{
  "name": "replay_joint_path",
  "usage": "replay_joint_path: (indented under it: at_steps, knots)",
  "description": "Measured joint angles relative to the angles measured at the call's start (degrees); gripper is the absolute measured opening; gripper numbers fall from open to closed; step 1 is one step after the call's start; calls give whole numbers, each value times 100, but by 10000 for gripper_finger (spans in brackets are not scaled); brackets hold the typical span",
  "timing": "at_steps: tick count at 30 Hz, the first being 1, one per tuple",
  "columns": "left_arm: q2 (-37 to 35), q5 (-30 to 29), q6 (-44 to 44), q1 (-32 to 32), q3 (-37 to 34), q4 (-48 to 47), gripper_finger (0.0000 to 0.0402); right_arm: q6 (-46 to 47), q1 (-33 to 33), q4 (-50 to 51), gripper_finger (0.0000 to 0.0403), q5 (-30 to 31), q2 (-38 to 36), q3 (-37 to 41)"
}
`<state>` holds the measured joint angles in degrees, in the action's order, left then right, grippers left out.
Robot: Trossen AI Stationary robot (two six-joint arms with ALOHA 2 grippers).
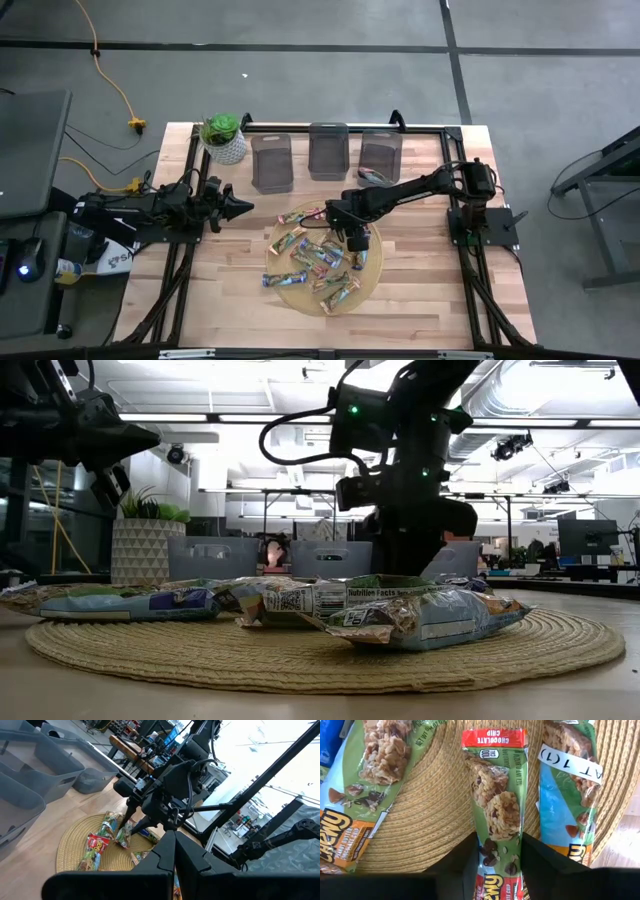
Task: Pick and place Granola Bars by type
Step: Put the orange granola bar into the right black bin
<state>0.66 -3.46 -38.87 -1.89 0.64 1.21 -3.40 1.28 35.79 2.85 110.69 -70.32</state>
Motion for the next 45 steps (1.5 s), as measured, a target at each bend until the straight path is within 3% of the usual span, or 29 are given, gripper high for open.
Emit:
replay_joint_path:
  at_steps: [21, 30, 38, 45]
  knots:
    - [-1, 0, 0, 0, 0, 0, 1, 490, 26, -80, 86, -331, -299, -46]
    - [1, -2, 0, 0, 0, 2, 1, 509, 26, -81, 86, -167, -435, -889]
    - [-1, -2, 0, 0, 0, 2, 1, 461, -17, 585, 86, 827, -442, -2103]
    - [-1, 0, -2, 0, 0, 2, 1, 483, -308, 2050, 86, 1816, -442, -3058]
